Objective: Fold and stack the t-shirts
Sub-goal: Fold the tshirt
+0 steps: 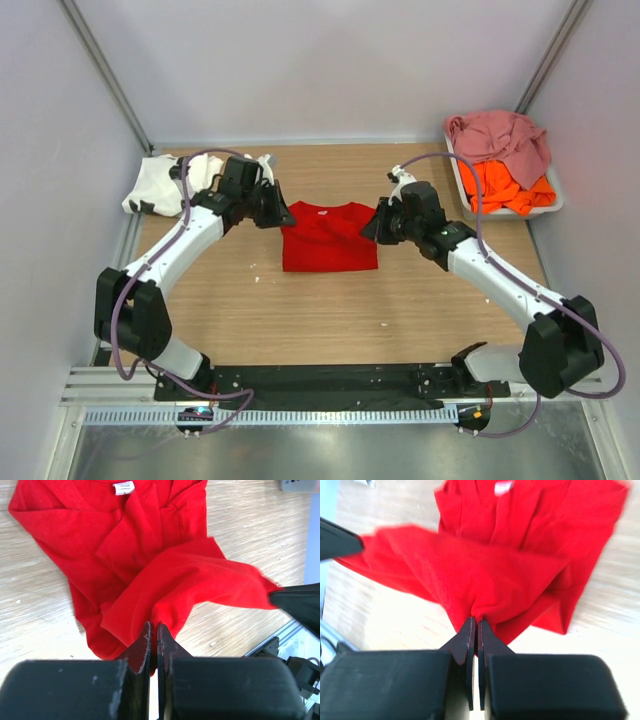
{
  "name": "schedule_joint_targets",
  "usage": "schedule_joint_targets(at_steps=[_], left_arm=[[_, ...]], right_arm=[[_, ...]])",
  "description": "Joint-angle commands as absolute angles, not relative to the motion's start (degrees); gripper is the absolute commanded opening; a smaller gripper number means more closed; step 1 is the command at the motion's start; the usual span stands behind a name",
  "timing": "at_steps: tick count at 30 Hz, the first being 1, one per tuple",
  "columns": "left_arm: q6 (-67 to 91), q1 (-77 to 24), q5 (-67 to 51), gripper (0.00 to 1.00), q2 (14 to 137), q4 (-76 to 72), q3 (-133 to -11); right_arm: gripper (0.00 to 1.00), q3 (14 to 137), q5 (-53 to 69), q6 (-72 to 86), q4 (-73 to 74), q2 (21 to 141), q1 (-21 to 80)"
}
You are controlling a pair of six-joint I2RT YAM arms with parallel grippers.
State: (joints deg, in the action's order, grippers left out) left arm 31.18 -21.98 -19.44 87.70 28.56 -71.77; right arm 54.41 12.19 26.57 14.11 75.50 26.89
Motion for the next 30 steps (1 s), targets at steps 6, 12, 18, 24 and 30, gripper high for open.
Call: schedule_joint_targets(at_steps=[6,12,18,24,30], left_arm=[[28.0,-22.0,-21.5,0.0,94.3,30.6,-82.8],[24.7,-22.0,-20.8,0.0,106.9,36.5,-96.1],[24.3,-21.8,-18.5,0.0,118.7,40.6,-107.0],[25.4,-20.7,-12.8,0.01,126.9,44.6,-117.3],[25.5,-17.9,-6.1,0.55,133.3,52.2,-129.1]], right_arm=[[0.01,59.8,0.3,22.9,17.4,75.9,26.7],[0.01,65.6,-4.7,20.2,18.0,83.4,25.1],[0.01,73.3,-3.1,16.6,16.2,95.0,20.7],[0.51,86.6,10.1,14.8,16.3,110.4,14.2],[0.74,95.3,10.1,15.5,20.9,117.3,11.0]])
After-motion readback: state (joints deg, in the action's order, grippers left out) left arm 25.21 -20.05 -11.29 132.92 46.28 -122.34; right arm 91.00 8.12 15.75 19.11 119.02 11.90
